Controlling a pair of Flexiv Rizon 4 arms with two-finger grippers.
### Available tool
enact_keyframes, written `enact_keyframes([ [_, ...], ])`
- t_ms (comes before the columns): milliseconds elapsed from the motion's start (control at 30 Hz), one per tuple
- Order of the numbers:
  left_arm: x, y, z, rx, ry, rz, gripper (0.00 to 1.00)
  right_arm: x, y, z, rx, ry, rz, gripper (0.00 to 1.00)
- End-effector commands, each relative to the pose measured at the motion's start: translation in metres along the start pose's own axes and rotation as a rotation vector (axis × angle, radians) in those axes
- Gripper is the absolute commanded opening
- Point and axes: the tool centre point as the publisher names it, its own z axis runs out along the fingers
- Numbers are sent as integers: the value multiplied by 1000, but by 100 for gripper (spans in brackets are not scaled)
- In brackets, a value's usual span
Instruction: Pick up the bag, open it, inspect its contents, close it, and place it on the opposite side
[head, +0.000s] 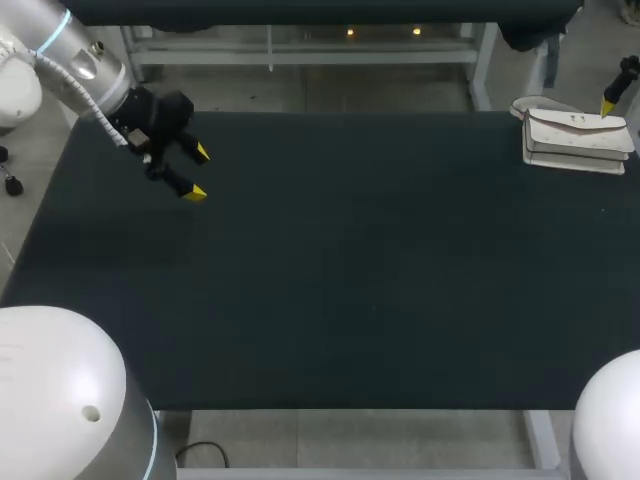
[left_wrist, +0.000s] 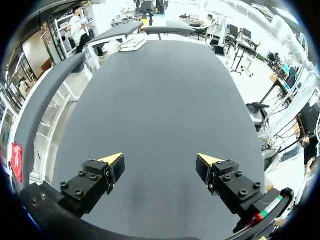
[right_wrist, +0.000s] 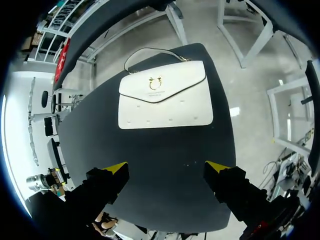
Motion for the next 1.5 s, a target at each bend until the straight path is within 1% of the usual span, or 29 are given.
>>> enact_keyframes([
  [33,-1,4,13,48,-16,1,100,-6,6,2,13,17,2,100],
  [367,-6,0,25,95,-18,5,100,-9,11,1,10,31,8,100],
  [433,-9,-2,28,89,-2,-8,100,-10,11,0,8,31,9,100],
  [667,-9,-2,28,89,-2,-8,100,-13,15,-1,4,43,17,100],
  [1000,-9,-2,28,89,-2,-8,100,-17,26,2,-1,63,28,100],
  [1167,-9,-2,28,89,-2,-8,100,-24,34,5,-4,81,42,100],
  [1300,-9,-2,28,89,-2,-8,100,-31,42,9,8,112,60,100],
  [1500,-9,-2,28,89,-2,-8,100,-41,52,18,31,118,99,100],
])
